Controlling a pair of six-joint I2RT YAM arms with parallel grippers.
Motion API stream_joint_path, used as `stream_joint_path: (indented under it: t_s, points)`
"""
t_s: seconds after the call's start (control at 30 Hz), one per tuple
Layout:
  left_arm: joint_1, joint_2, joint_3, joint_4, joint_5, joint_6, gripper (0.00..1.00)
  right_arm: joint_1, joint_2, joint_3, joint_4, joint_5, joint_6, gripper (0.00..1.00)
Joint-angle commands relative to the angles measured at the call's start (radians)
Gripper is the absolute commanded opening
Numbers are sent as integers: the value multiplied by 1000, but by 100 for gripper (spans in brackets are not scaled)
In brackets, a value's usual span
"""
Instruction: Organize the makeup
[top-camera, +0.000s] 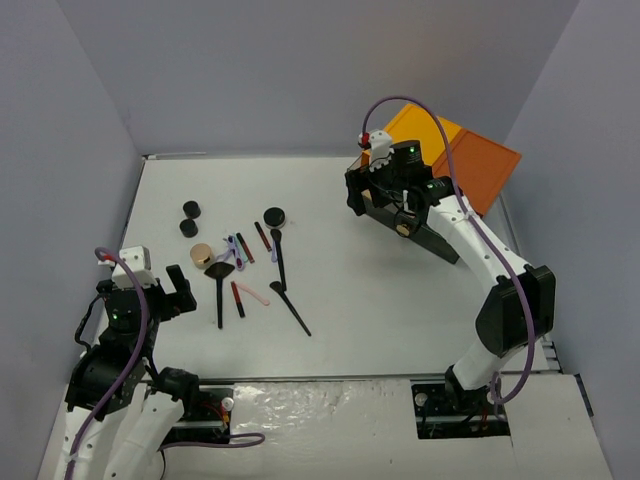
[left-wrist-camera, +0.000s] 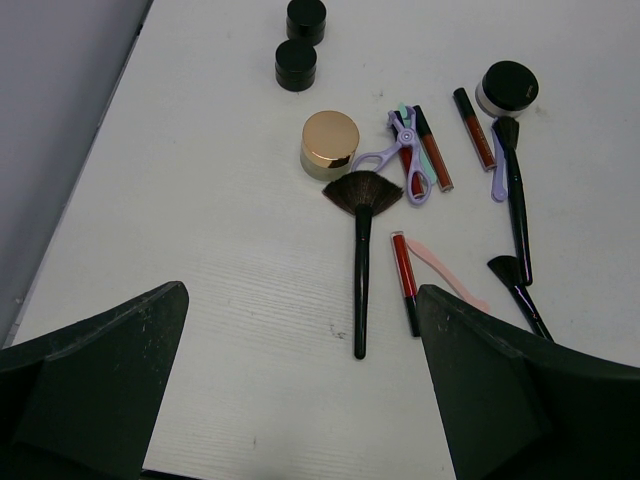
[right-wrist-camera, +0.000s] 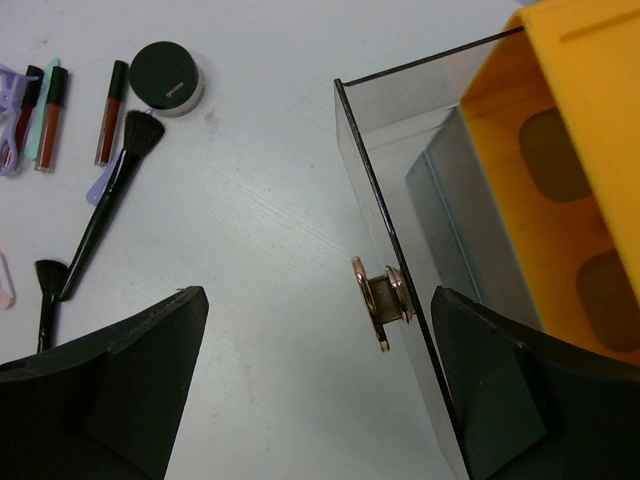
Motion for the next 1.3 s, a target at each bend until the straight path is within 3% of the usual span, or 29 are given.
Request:
stream_joint_path:
  t_s: [0.0, 0.67, 0.93, 1.1, 1.27]
  points:
    - [-1, 26, 9, 65, 8, 5, 97, 33, -87, -20, 1, -86, 11, 91]
    - [0, 32, 9, 64, 10, 6, 97, 98, -133, -26, -48, -144, 44, 90]
    - [0, 52, 7, 74, 17, 5, 97, 100, -153, 50, -56, 12, 37, 90]
    - [-1, 176, 79, 93, 47, -26, 97, 100, -212, 110, -57, 128, 42, 91]
    - [-1, 432, 159, 168, 139, -73, 97, 100, -303, 92, -56, 265, 66, 91]
